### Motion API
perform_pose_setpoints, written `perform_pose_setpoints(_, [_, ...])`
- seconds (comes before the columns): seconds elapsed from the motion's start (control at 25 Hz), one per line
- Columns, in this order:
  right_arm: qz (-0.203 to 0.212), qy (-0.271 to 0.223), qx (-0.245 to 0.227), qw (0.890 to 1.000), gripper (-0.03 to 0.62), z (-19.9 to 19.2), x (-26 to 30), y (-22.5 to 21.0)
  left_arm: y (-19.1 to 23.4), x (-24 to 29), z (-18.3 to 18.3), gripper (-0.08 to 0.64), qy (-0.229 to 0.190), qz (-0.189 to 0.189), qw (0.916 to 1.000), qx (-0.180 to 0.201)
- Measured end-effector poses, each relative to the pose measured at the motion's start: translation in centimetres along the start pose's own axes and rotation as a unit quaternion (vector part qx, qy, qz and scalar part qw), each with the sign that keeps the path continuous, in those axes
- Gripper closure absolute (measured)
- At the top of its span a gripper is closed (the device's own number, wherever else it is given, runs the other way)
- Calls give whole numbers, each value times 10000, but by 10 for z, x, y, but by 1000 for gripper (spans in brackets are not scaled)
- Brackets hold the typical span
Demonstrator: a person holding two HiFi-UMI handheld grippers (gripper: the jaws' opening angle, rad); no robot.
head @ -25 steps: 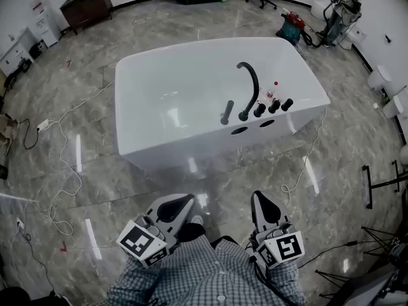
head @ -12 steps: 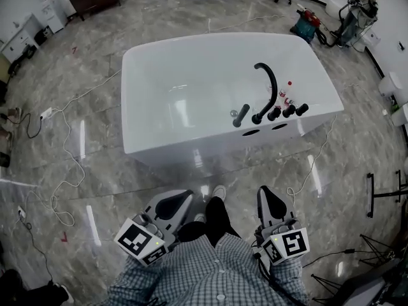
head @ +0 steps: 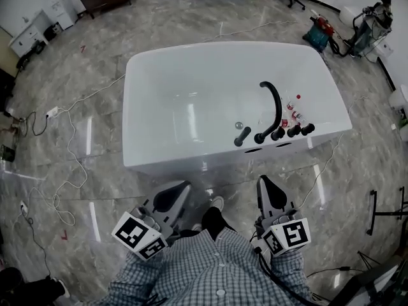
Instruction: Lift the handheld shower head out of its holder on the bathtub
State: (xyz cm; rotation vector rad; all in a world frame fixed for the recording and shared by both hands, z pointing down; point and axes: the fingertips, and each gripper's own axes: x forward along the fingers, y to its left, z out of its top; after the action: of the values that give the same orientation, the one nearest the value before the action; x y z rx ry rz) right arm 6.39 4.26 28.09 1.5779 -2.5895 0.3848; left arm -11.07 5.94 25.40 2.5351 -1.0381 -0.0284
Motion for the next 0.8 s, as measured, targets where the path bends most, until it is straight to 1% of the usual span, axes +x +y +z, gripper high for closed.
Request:
perform_pose_setpoints(0.16, [94, -71, -56, 9999, 575, 17, 22, -26, 5, 36, 18, 554, -50, 12, 10000, 54])
perform_pose_setpoints(0.32, [129, -30, -59, 9999, 575, 18, 38, -54, 5, 70, 22, 554, 6, -18, 9998, 179])
perform_pose_setpoints(0.44, [90, 130, -12, 9999, 575, 9, 47, -72, 4, 87, 19, 554, 116, -39, 9997, 201])
perform_pose_setpoints(0.64, [37, 376, 96, 9992, 575, -11, 65, -96, 14, 114, 5, 554, 343, -81, 9994, -4])
perform_pose_setpoints(0.8, [-87, 543, 153, 9984, 575, -34, 80, -109, 25, 133, -6, 554, 522, -213, 9984, -25])
